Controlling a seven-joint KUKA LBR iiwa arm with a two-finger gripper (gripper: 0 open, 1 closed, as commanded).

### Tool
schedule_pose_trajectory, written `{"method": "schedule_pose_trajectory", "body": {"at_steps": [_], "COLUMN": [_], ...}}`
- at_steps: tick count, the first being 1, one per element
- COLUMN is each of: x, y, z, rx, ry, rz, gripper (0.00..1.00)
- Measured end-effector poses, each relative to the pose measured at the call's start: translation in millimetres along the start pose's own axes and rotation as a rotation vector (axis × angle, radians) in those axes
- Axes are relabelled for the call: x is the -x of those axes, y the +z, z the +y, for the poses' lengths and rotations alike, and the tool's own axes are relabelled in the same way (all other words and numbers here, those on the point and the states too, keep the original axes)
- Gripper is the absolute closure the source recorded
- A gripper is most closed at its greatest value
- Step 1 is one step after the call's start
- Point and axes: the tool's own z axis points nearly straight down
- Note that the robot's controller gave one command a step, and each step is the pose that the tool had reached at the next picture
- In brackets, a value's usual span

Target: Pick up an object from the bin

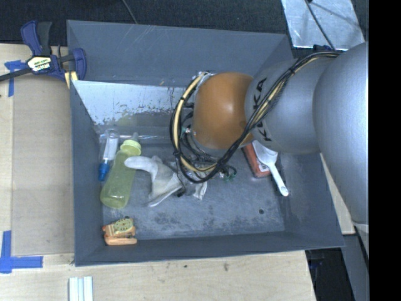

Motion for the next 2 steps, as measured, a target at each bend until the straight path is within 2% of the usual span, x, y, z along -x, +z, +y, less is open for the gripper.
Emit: {"method": "schedule_pose_trajectory", "body": {"at_steps": [1, 2], "x": [-1.1, -3.7], "y": [-3.2, -21.5], "z": [0.3, 1.2], "rx": [0.001, 0.004], "ry": [0.000, 0.001], "rz": [0.003, 0.013], "gripper": [1.00, 1.00]}}
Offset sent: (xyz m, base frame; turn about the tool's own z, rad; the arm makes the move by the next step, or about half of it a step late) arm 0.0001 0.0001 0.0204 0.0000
